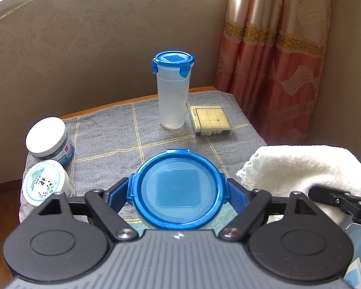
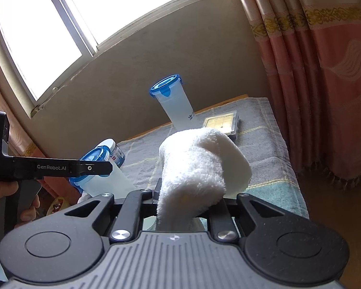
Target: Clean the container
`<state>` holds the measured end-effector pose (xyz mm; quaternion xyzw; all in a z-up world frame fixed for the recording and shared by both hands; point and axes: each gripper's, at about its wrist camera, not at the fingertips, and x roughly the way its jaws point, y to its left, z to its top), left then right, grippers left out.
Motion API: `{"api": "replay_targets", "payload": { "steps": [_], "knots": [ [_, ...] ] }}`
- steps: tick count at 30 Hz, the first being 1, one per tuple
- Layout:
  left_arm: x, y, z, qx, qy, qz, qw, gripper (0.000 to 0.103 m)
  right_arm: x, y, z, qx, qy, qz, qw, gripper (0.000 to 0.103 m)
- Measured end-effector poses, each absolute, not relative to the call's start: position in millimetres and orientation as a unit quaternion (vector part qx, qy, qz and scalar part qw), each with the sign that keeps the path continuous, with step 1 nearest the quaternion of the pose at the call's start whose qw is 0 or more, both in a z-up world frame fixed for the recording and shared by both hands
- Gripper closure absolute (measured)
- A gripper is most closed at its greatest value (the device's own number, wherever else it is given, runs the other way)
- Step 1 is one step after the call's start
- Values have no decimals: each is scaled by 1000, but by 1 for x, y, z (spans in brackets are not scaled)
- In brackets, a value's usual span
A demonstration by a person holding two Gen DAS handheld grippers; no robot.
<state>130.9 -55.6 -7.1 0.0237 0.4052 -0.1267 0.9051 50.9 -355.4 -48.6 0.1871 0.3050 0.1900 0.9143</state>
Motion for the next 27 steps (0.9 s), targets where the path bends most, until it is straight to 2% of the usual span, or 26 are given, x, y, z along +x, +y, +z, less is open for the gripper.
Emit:
{"api": "replay_targets", "payload": {
  "steps": [12,27],
  "knots": [
    [151,-34,-3,105,406,-286,861,19,60,-341,-47,167,324,188,912,84],
    [179,-18,0,245,366,-543,715,20,84,-314,-42,139,357,177,907,84]
  ]
}}
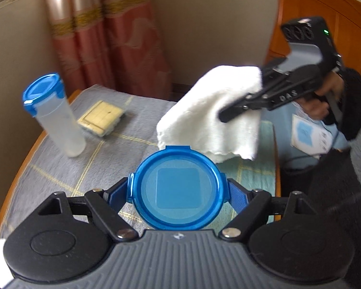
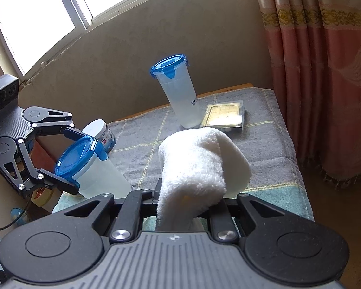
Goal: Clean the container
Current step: 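Wipe the white cloth along the cup side with the right tool while the left tool holds it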
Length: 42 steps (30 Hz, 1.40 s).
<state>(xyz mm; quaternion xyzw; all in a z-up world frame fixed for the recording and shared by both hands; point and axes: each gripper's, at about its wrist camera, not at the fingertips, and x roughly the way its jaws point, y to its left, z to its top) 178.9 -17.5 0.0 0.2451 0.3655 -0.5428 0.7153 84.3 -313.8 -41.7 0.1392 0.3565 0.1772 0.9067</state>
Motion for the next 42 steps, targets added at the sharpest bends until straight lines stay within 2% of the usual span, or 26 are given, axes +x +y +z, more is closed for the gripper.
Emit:
{"api": "replay_targets", "payload": {
  "steps": [9,22,25,33,35,42],
  "knots": [
    [187,-17,4,270,360,-612,650,20,96,-302,-40,126,370,182,902,85],
    [172,-18,7,294,341,-602,659,18,95,-301,-39,125,372,186,901,85],
    [173,-19,9,293,343,-587,672,12,94,-301,-38,125,370,189,901,85],
    [187,-5,27,192,361,-561,720,10,97,-299,-30,123,354,219,901,85],
    [189,2,32,164,362,-544,739,7,103,-302,-27,139,348,244,894,85],
    [195,16,22,136,386,-483,774,7,150,-311,-27,223,345,341,846,85]
  ]
}}
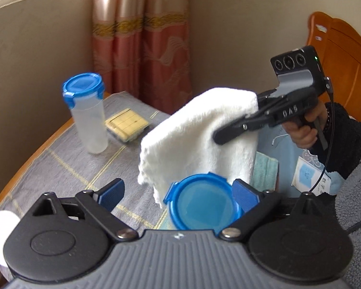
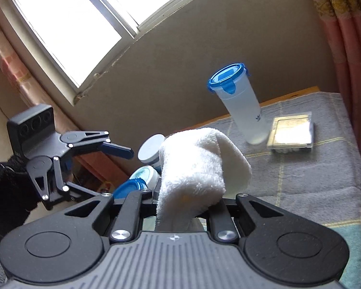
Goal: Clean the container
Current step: 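Wipe the white cloth along the cup side with the right tool while the left tool holds it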
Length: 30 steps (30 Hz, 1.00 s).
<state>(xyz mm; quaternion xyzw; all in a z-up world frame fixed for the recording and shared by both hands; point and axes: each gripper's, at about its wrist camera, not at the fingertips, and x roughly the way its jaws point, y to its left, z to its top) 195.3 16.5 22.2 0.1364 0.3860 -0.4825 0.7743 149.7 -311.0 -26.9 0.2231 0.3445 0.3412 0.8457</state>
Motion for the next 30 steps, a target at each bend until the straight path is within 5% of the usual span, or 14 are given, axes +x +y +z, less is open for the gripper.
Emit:
{"api": "replay_targets", "payload": {
  "steps": [19,30],
  "knots": [
    [198,6,8,156,419,-456,769,3,194,-301,-122,350,470,386,712,85],
    [205,4,3,135,456,-450,756,0,185,-303,-75,322,429,419,733,85]
  ]
}}
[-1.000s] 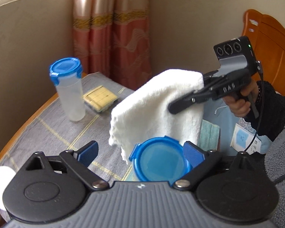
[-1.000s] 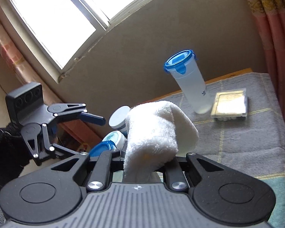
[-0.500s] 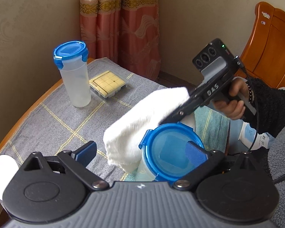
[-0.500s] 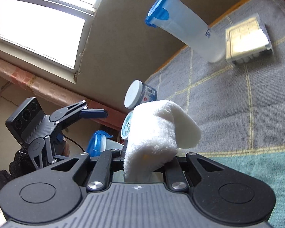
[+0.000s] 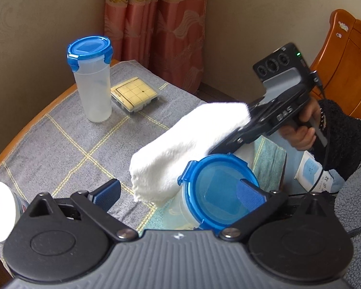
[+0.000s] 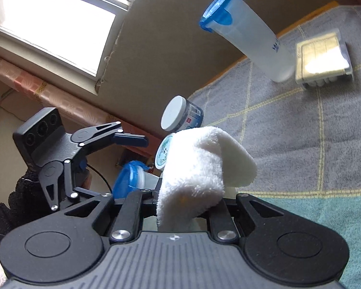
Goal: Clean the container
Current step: 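Wipe the white cloth along the cup side with the right tool while the left tool holds it, then rub the cloth around the cup body with the right tool while the left tool holds it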
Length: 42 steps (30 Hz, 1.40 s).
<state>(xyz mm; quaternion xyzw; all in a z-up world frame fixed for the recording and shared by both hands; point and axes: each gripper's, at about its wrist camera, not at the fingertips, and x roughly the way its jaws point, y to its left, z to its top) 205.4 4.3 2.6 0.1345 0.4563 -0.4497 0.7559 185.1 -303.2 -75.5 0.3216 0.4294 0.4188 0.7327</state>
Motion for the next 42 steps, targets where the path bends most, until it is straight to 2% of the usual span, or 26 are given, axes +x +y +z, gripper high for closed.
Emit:
{"api": "replay_targets", "payload": {
  "steps": [6,16,31,42],
  "knots": [
    [207,4,2,131,467,-452,749,0,190,-308,-62,329,408,437,731,85],
    [210,2,1,126,472,-460,741,0,208,-301,-128,362,482,408,686,85],
    [213,12,0,118,474,-447,749,0,204,-319,-86,396,408,457,684,84],
    [212,11,2,124,469,-446,752,0,211,-305,-140,403,483,414,658,83]
  ]
}}
